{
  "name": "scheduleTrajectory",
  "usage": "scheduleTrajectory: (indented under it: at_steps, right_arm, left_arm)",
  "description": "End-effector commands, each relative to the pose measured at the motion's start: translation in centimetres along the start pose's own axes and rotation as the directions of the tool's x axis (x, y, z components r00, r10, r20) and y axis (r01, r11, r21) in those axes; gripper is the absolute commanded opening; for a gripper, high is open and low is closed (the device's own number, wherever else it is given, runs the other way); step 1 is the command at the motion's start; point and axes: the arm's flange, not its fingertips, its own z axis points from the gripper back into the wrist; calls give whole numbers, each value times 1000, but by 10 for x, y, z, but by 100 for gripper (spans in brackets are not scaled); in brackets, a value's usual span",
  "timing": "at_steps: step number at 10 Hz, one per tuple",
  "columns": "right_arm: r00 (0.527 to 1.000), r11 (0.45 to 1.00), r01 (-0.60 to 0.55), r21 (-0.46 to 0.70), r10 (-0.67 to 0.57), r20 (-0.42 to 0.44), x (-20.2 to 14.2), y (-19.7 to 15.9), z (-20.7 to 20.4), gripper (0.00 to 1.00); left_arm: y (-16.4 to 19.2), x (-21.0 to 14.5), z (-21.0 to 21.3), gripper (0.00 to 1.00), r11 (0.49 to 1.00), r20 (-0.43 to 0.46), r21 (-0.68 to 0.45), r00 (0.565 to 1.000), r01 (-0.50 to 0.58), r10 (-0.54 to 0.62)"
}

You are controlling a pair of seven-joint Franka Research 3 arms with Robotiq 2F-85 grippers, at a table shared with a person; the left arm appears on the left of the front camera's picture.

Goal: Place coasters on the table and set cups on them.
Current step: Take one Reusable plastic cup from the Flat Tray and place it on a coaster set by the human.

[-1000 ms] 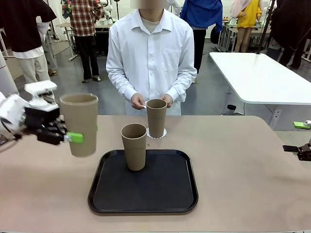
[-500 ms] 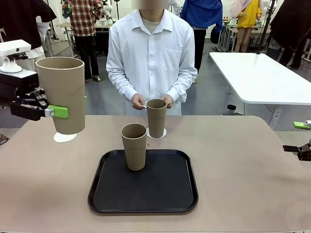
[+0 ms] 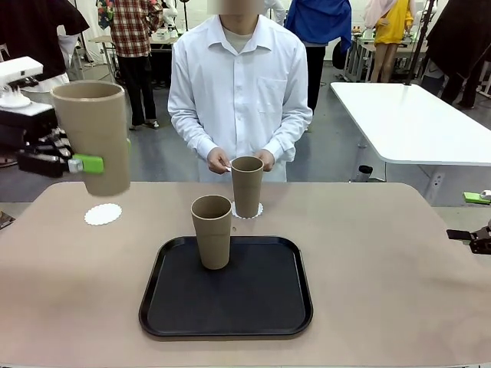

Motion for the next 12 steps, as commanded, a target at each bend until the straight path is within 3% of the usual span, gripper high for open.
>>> scheduleTrajectory:
  at_steps: [1, 6, 8, 12]
  right_arm:
    - [1000, 1000, 4, 0, -4, 1, 1, 1, 0, 100]
    - [1000, 1000, 4, 0, -4, 1, 1, 1, 0, 100]
    - [1000, 1000, 4, 0, -4, 1, 1, 1, 0, 100]
    - [1000, 1000, 4, 0, -4, 1, 1, 1, 0, 100]
  left_arm:
    - [72, -6, 63, 83, 993, 66, 97, 995, 67, -74]
    - [167, -23, 151, 83, 928, 37, 372, 999, -3, -12]
    - [184, -25, 163, 83, 899, 49, 435, 998, -60, 43]
    - [185, -27, 162, 83, 886, 67, 452, 994, -105, 83]
